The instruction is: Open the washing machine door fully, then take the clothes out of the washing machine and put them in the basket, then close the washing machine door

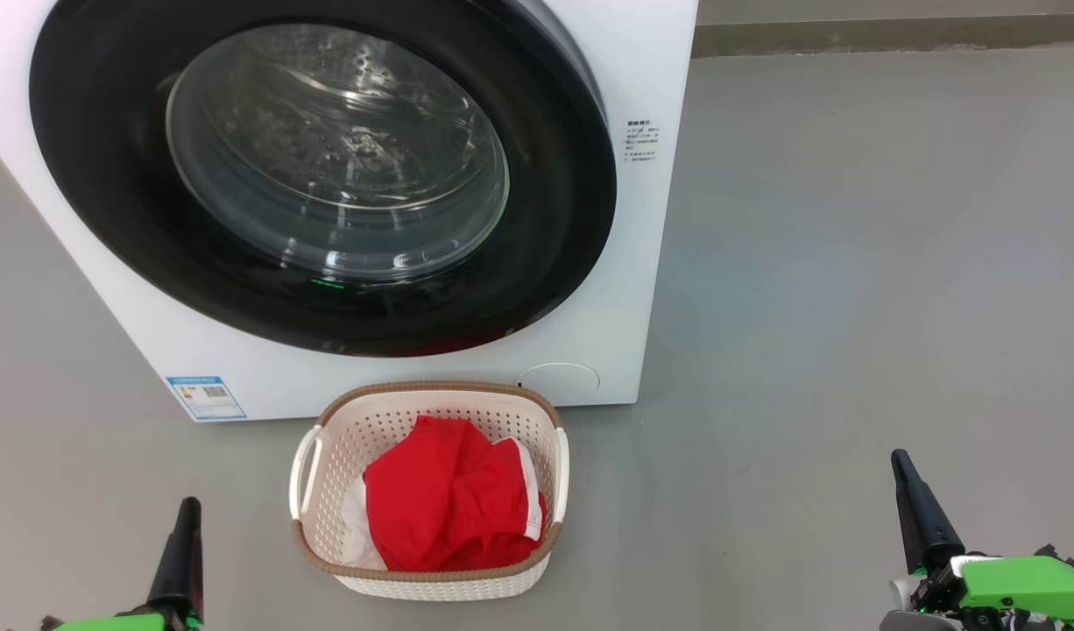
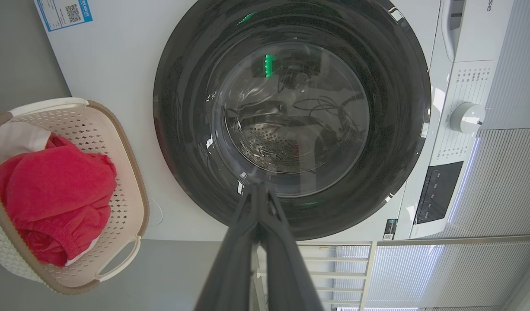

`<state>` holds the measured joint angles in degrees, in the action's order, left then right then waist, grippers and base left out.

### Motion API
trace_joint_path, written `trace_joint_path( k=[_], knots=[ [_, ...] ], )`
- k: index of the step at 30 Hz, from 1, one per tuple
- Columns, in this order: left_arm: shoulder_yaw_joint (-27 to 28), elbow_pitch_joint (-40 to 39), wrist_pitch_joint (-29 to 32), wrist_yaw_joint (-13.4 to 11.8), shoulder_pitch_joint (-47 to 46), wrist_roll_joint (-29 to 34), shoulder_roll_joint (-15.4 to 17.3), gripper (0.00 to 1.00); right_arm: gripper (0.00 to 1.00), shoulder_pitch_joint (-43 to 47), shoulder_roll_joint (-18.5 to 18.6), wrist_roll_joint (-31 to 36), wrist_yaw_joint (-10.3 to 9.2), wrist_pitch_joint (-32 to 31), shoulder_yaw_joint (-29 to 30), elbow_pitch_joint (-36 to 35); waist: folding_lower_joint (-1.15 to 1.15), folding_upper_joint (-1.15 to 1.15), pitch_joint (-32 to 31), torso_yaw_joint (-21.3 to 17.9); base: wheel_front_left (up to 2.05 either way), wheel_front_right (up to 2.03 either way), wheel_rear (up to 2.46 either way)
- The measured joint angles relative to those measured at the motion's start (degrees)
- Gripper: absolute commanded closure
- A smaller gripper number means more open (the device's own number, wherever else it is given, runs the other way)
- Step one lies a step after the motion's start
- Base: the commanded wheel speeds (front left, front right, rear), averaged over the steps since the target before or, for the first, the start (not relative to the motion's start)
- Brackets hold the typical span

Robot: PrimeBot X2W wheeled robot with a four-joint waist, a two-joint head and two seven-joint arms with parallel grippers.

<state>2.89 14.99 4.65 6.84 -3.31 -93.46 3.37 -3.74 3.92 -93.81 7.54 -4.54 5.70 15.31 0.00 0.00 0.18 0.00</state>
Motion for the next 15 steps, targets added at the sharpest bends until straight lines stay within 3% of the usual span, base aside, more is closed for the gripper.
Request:
trace_joint_path(
  k=[15],
  knots=[
    [0.29,0.01,0.4,0.0,-0.05,0.0,-0.24,1.0,1.0,-0.04,-0.1,0.01,0.0,-0.26,0.3,0.01,0.0,0.0,0.0,0.0,0.0,0.0,0.0]
  ],
)
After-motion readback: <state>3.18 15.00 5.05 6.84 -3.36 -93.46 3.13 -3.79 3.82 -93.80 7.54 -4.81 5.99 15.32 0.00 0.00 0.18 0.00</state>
